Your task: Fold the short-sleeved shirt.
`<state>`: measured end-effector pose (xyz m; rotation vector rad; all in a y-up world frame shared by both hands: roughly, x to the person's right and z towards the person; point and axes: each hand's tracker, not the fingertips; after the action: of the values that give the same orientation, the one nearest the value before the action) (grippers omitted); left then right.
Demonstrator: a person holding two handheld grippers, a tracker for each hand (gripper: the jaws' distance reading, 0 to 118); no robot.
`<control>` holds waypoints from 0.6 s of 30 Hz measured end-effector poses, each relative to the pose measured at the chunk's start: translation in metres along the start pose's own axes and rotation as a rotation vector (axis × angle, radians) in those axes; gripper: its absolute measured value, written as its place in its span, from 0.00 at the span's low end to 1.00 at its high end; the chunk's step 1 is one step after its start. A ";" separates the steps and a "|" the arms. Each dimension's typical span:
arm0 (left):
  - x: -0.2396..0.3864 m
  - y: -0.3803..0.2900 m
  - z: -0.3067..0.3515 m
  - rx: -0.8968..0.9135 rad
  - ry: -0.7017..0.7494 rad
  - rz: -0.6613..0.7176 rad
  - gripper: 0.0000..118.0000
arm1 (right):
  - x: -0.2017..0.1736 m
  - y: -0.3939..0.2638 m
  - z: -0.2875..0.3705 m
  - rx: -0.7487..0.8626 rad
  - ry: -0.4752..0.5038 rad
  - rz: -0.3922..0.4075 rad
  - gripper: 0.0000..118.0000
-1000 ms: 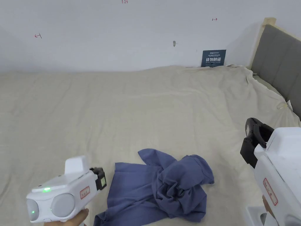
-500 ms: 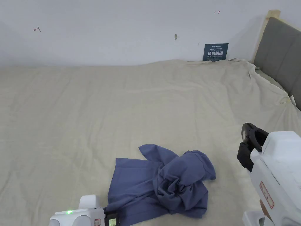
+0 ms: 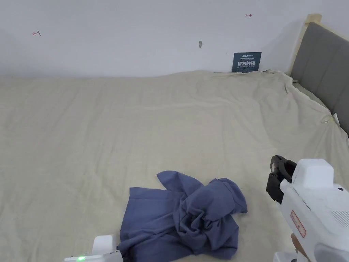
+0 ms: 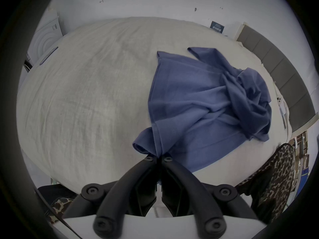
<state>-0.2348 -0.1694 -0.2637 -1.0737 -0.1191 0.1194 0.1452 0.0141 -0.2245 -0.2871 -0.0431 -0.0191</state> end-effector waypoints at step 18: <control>-0.020 0.042 0.061 0.133 -0.208 0.147 0.00 | 0.015 -0.094 -0.221 -0.610 0.018 -0.005 0.81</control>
<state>-0.2661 -0.1001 -0.2727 -0.9350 -0.2168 0.3670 0.1664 -0.1386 -0.4089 -0.8965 -0.0190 -0.0396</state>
